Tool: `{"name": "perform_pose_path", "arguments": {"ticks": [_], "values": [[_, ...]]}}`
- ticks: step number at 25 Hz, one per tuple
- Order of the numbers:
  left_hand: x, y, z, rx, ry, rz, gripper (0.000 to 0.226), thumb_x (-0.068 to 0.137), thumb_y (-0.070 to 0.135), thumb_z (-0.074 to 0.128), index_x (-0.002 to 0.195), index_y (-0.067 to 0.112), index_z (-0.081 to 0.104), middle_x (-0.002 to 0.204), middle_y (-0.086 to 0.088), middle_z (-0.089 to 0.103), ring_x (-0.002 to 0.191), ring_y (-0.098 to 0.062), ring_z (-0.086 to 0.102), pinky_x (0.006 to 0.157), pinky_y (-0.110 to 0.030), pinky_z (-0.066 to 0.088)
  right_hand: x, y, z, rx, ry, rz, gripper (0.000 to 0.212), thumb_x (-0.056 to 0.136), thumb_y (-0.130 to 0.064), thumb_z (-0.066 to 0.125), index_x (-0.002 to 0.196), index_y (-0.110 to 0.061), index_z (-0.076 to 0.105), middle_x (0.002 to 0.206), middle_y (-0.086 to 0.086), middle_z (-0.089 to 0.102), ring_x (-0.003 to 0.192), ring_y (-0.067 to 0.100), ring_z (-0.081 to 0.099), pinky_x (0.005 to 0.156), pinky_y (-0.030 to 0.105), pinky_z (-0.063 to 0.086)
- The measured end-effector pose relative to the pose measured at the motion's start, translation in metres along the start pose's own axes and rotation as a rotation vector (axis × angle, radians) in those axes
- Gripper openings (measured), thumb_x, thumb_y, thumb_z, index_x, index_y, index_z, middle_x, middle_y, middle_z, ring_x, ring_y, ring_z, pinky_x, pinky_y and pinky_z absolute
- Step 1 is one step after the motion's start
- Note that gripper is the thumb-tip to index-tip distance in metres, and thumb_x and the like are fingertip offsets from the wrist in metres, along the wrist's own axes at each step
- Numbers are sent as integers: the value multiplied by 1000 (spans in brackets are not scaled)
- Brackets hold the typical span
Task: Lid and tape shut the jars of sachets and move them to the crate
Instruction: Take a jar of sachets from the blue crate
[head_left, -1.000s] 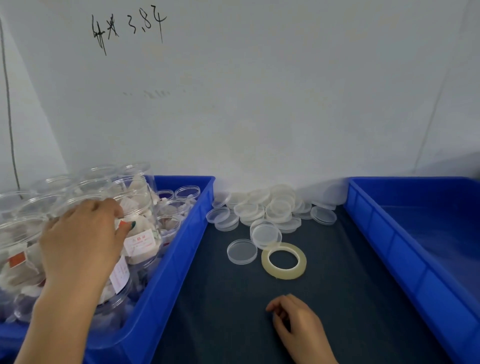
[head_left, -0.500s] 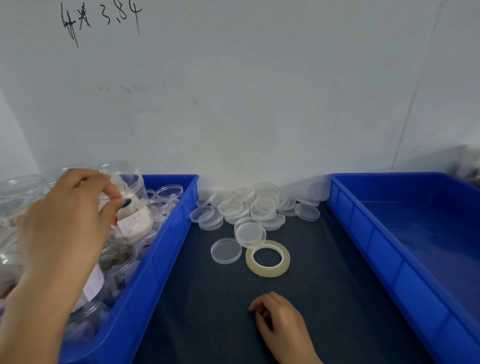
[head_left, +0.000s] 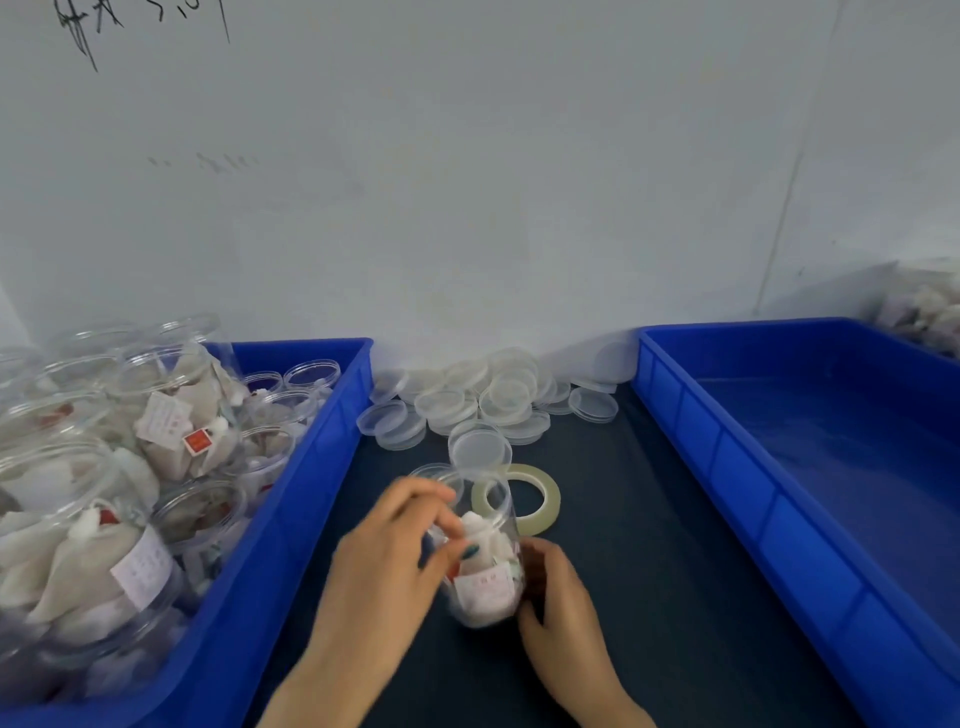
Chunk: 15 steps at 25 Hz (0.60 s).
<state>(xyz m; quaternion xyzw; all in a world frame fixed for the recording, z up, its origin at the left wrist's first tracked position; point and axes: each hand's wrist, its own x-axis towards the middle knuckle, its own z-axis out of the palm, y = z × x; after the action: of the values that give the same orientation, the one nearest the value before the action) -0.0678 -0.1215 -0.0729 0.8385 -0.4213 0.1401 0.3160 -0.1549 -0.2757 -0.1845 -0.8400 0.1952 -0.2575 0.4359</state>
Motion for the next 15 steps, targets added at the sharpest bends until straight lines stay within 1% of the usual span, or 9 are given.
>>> {"name": "perform_pose_path", "arguments": {"ticks": [1,3,6,8,10,11,12,13,15], "values": [[-3,-2,11,-26,-8,9,18,75,27,84,82,28,67,112,24,57,75,4,61,62,-7,40,0,0,0,-23,19,-5,59,79,13,52,126,-21,53,120,-11,57,113,3,55,97,18,44],[-5,-6,24,-63,-23,30,23,70,21,88,80,24,68,112,20,60,78,2,63,63,-5,40,1,-1,-2,-76,26,-16,63,78,16,48,130,-18,52,122,-9,53,117,3,50,99,11,37],[-6,-11,36,-94,-16,68,26,68,21,89,80,25,67,114,20,58,82,3,63,63,-3,42,1,-1,-2,-79,15,-5,65,76,19,43,130,-16,53,121,-8,53,115,5,50,97,10,36],[-7,-16,45,-137,7,65,23,72,27,85,84,29,65,122,27,51,99,7,59,69,-4,45,1,-1,-2,-76,9,2,65,76,18,44,131,-15,52,122,-7,53,115,5,50,97,12,37],[-8,-21,55,-210,28,48,28,71,36,81,92,34,62,134,33,38,122,14,43,82,-1,42,2,0,-2,-78,5,3,63,78,17,46,132,-16,51,124,-6,53,116,5,50,98,14,39],[-8,-23,60,-264,29,23,38,70,39,81,101,37,59,139,34,32,128,17,36,86,1,39,2,0,-2,-77,4,6,62,80,15,47,132,-17,51,125,-7,53,116,4,50,98,14,39],[-8,-23,65,-333,28,-14,54,68,41,82,113,40,54,141,34,29,129,18,33,88,0,39,3,1,-1,-72,4,5,60,81,14,49,131,-18,52,124,-8,53,116,3,50,97,13,39],[-7,-22,69,-413,21,-63,72,66,39,86,125,43,45,141,34,30,129,18,35,89,-1,41,3,2,0,-70,2,4,58,82,12,50,131,-20,52,123,-10,53,115,2,50,95,11,38],[-6,-20,76,-539,1,-148,97,65,28,91,134,50,26,135,34,38,124,18,42,89,-2,41,4,4,-1,-78,-23,7,56,83,10,51,129,-24,52,121,-14,52,115,1,50,93,9,38]]}}
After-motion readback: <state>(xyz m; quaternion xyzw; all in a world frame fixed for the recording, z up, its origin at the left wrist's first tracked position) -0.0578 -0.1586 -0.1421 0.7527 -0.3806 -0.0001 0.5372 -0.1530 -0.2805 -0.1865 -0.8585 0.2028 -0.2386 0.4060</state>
